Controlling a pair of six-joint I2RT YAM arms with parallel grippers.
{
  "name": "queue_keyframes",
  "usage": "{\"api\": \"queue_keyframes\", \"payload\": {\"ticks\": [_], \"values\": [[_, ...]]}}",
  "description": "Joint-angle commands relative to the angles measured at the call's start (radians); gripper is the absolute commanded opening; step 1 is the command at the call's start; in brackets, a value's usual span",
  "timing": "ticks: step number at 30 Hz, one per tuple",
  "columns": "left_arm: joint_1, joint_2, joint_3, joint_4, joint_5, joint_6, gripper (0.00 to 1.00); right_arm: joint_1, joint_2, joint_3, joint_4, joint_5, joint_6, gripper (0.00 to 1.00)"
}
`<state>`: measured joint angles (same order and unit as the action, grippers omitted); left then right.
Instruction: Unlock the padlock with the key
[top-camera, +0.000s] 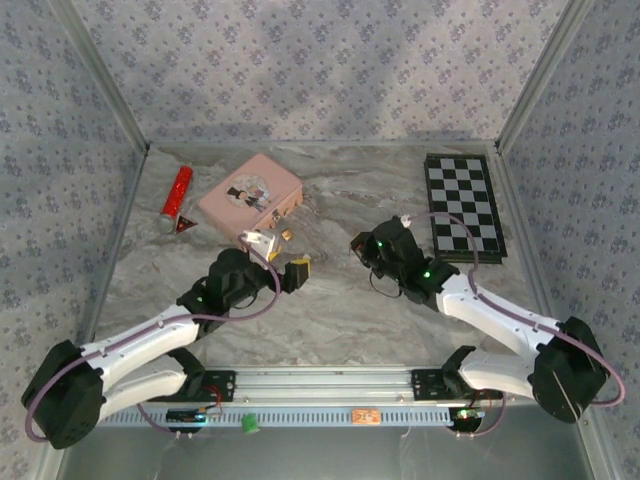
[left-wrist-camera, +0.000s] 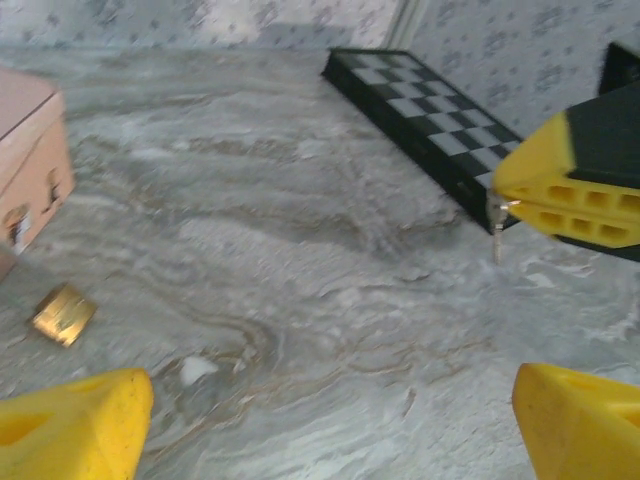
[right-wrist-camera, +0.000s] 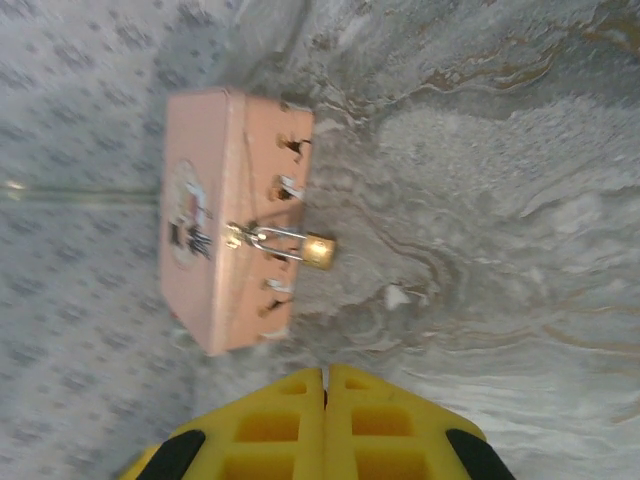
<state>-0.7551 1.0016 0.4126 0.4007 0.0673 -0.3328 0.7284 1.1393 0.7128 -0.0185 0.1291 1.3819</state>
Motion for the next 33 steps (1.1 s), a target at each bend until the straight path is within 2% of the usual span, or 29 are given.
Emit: {"api": "queue_keyframes", "payload": {"ticks": [1, 9, 11, 17, 21, 25, 33], "values": [[-0.022, 0.045, -0.015, 0.241, 0.067, 0.061, 0.89, 0.015, -0.031, -0.077, 0.174, 0.06, 0.213, 0.0], [-0.036, 0.155, 0.028, 0.366, 0.215, 0.159, 0.68, 0.062, -0.075, -0.134, 0.292, 0.109, 0.336, 0.0], [-0.039, 0.181, 0.042, 0.375, 0.233, 0.183, 0.66, 0.071, -0.086, -0.151, 0.328, 0.125, 0.354, 0.0], [-0.047, 0.253, 0.057, 0.478, 0.226, 0.256, 0.64, 0.074, -0.116, -0.17, 0.406, 0.146, 0.371, 0.0], [-0.073, 0.303, 0.122, 0.441, 0.21, 0.335, 0.62, 0.064, -0.113, -0.164, 0.45, 0.124, 0.366, 0.0], [-0.075, 0.346, 0.177, 0.415, 0.252, 0.363, 0.48, 0.059, -0.104, -0.166, 0.475, 0.084, 0.367, 0.0], [-0.083, 0.376, 0.2, 0.439, 0.214, 0.386, 0.43, 0.054, -0.124, -0.162, 0.469, 0.075, 0.332, 0.0]]}}
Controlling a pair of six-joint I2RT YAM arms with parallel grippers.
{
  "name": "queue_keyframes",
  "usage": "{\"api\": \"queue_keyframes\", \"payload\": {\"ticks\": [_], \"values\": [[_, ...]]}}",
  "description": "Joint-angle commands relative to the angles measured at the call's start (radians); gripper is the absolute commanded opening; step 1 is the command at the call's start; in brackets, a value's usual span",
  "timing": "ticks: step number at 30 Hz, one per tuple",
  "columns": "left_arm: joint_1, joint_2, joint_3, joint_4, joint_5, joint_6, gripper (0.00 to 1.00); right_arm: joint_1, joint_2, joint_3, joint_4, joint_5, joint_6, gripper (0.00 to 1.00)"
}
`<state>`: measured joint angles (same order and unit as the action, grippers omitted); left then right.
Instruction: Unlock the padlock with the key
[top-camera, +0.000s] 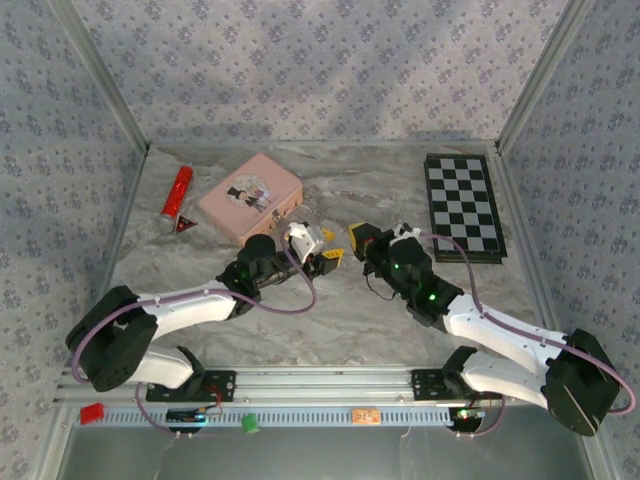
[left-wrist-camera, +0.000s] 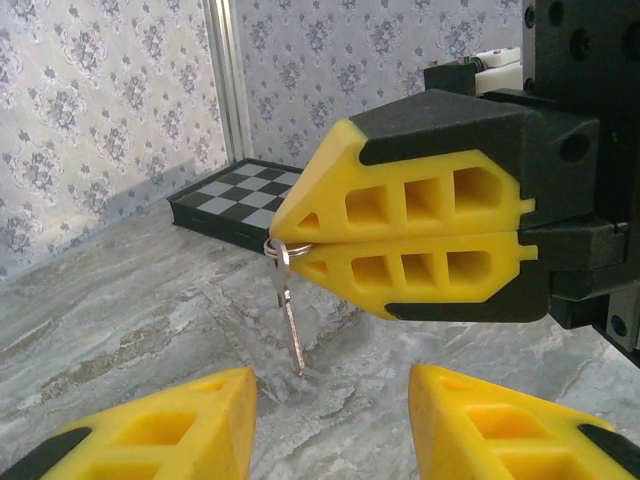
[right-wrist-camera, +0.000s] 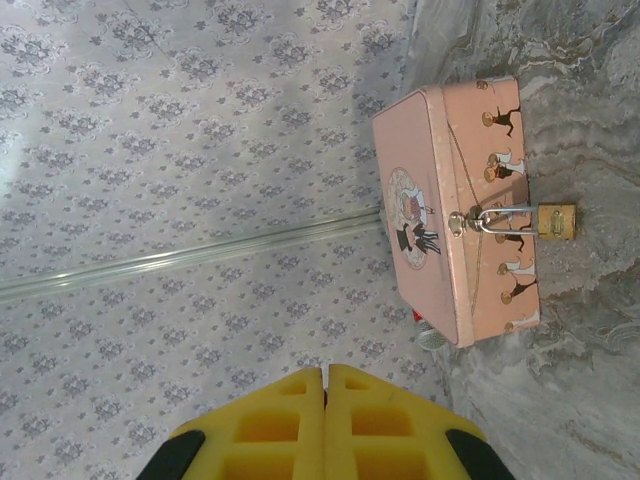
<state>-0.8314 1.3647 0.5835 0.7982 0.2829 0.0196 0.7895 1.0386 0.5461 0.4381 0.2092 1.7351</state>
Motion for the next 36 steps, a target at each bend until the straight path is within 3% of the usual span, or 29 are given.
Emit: {"api": "queue_keyframes", "payload": {"ticks": [1, 9, 22, 24, 36], "values": [[-0.007, 0.015, 0.032, 0.039, -0.006, 0.034, 0.43, -0.007, -0.023, 0.005, 0.014, -0.006, -0.022, 0.0], [-0.007, 0.028, 0.05, 0.016, -0.065, 0.051, 0.38, 0.003, -0.022, 0.017, -0.016, -0.007, -0.034, 0.0], [-0.006, 0.032, 0.068, -0.01, -0.048, 0.045, 0.27, 0.021, 0.01, 0.016, 0.014, -0.007, -0.028, 0.0], [-0.005, 0.031, 0.078, -0.032, -0.041, 0.05, 0.21, 0.023, 0.015, 0.017, 0.02, -0.01, -0.028, 0.0], [-0.005, 0.034, 0.083, -0.045, -0.042, 0.039, 0.14, 0.03, 0.006, 0.008, 0.01, 0.01, -0.028, 0.0]]}}
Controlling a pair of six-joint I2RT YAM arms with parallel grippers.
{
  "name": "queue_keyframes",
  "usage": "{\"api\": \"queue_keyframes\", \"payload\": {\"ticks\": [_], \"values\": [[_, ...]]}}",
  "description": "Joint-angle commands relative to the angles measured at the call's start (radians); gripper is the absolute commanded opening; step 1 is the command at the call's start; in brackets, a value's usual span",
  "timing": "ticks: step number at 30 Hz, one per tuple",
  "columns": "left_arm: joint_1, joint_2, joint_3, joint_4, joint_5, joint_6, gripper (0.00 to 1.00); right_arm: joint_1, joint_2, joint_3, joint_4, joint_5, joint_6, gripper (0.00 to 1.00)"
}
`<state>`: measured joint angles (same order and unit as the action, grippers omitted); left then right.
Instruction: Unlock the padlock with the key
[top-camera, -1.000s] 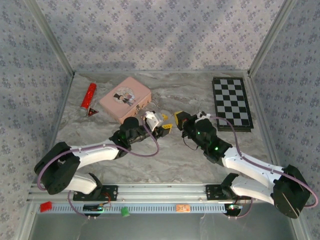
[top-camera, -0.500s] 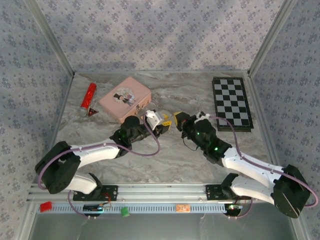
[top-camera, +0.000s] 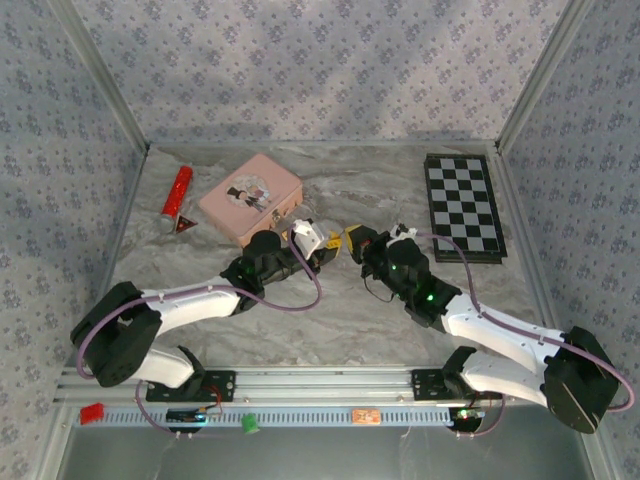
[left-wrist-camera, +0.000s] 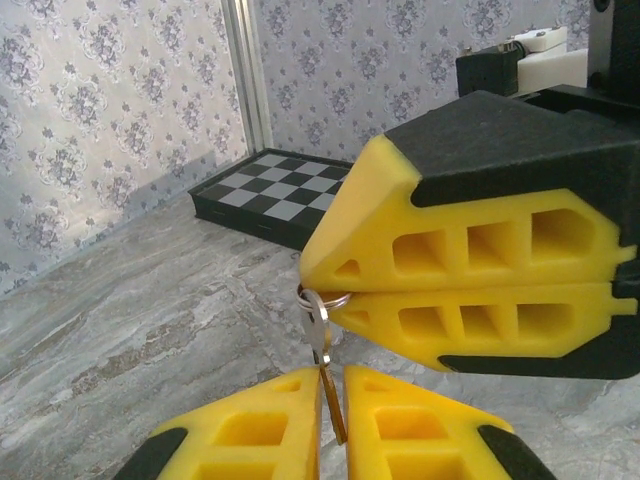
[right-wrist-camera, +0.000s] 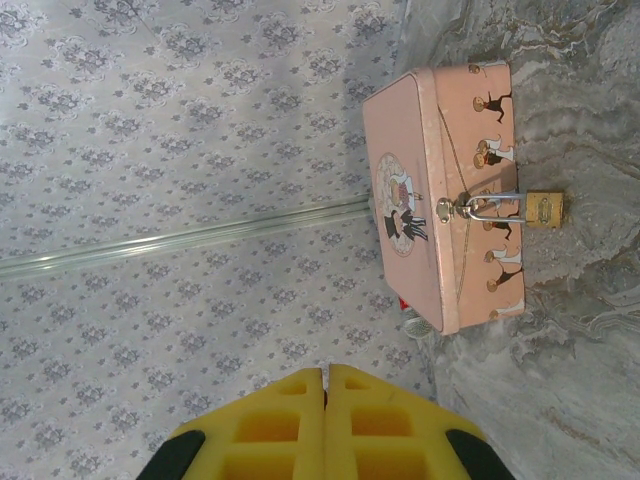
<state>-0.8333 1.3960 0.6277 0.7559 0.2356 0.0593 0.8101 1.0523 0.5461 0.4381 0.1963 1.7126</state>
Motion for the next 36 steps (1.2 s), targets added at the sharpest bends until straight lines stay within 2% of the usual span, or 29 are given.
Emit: {"api": "queue_keyframes", "payload": {"ticks": [1, 7, 10, 12, 22, 27, 29, 30, 31, 32, 34, 36], "values": [[-0.004, 0.001, 0.037, -0.002, 0.004, -0.001, 0.14, 0.011, -0.009, 0.008, 0.007, 0.025, -0.005, 0.0], [-0.002, -0.005, 0.03, 0.001, -0.01, -0.004, 0.13, 0.015, -0.011, 0.008, 0.008, 0.031, -0.006, 0.0], [-0.002, -0.01, 0.021, 0.01, -0.035, -0.007, 0.21, 0.016, -0.013, 0.006, 0.008, 0.035, -0.005, 0.0], [0.002, -0.012, 0.015, 0.02, -0.039, -0.012, 0.22, 0.015, -0.014, 0.006, 0.005, 0.036, -0.005, 0.0], [0.01, -0.017, 0.017, -0.004, -0.016, -0.01, 0.1, 0.021, -0.012, 0.007, 0.002, 0.044, -0.006, 0.0], [0.04, -0.046, 0.043, -0.116, 0.024, -0.004, 0.04, 0.018, -0.027, 0.014, -0.039, 0.057, -0.052, 0.0], [0.062, -0.077, 0.048, -0.191, 0.059, 0.013, 0.01, 0.016, -0.065, 0.058, -0.155, 0.097, -0.209, 0.15], [0.076, -0.092, 0.053, -0.234, 0.077, 0.016, 0.0, 0.017, -0.083, 0.103, -0.273, 0.121, -0.274, 0.23], [0.093, -0.109, 0.061, -0.287, 0.096, 0.018, 0.0, 0.017, -0.095, 0.155, -0.403, 0.147, -0.351, 0.35], [0.114, -0.123, 0.074, -0.349, 0.142, 0.017, 0.0, 0.014, -0.099, 0.186, -0.452, 0.158, -0.462, 0.45], [0.14, -0.14, 0.13, -0.535, 0.223, 0.06, 0.0, -0.002, -0.111, 0.201, -0.456, 0.138, -0.702, 0.54], [0.141, -0.167, 0.169, -0.702, 0.224, 0.124, 0.0, -0.026, -0.138, 0.182, -0.41, 0.076, -0.975, 0.56]]}}
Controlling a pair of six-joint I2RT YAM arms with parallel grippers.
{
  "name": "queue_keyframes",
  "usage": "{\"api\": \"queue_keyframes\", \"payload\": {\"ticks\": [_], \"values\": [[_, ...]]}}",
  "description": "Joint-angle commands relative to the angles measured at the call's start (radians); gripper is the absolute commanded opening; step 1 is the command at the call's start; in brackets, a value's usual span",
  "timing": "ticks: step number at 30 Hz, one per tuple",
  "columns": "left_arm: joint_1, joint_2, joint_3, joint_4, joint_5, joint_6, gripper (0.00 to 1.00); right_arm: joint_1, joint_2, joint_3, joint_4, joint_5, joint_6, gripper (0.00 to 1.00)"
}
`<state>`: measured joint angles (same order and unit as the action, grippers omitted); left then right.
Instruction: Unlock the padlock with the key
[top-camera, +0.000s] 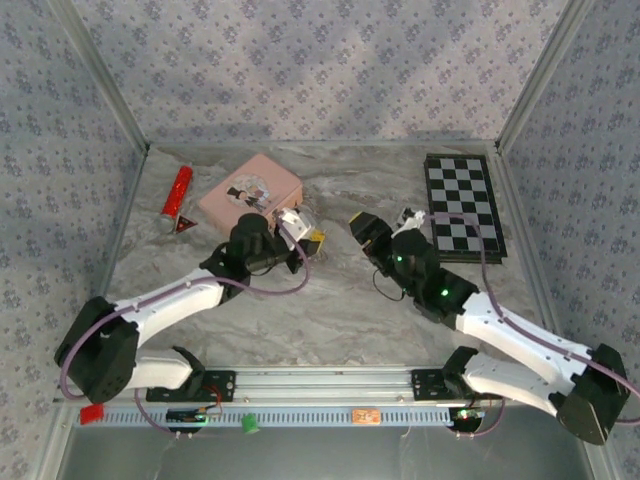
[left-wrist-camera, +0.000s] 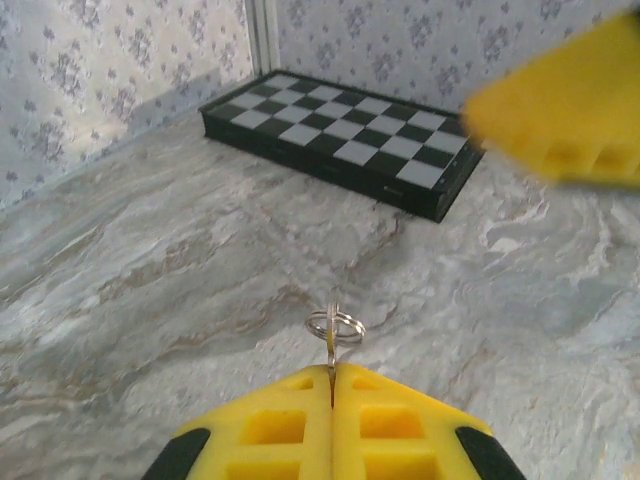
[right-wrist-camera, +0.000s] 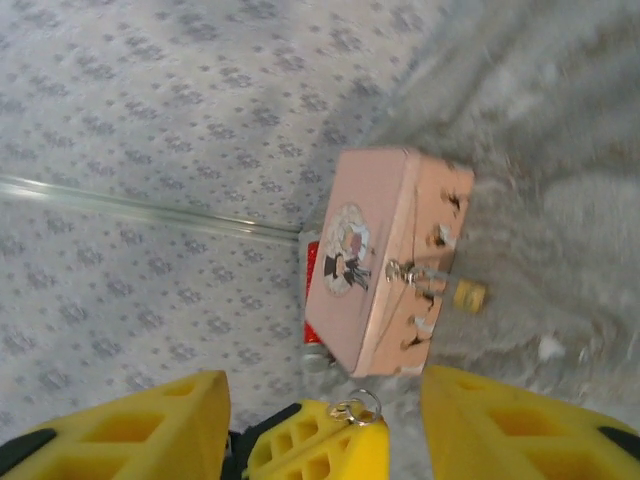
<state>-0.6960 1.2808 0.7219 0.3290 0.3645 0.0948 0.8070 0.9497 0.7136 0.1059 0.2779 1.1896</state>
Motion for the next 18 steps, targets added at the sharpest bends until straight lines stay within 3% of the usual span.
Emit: {"api": "queue_keyframes", "payload": {"ticks": [1, 4, 6, 8, 13, 18], "values": [[0.003, -0.07, 0.09, -0.36, 0.092, 0.117, 0.0, -0.041, -0.056, -0.011, -0.042, -0.069, -0.605, 0.57], [-0.009, -0.106, 0.125, -0.513, 0.096, 0.175, 0.0, -0.078, -0.143, -0.123, 0.079, -0.254, -0.992, 0.55], [-0.034, -0.1, 0.165, -0.597, 0.114, 0.227, 0.0, -0.083, -0.201, -0.21, 0.169, -0.343, -1.13, 0.56], [-0.058, -0.074, 0.228, -0.714, 0.137, 0.317, 0.01, -0.094, -0.243, -0.272, 0.225, -0.485, -1.232, 0.64], [-0.078, -0.017, 0.319, -0.892, 0.182, 0.444, 0.0, -0.106, -0.243, -0.275, 0.133, -0.764, -1.37, 0.7], [-0.147, 0.043, 0.388, -1.001, 0.139, 0.501, 0.01, -0.147, -0.212, -0.313, 0.197, -0.938, -1.291, 0.69]]}}
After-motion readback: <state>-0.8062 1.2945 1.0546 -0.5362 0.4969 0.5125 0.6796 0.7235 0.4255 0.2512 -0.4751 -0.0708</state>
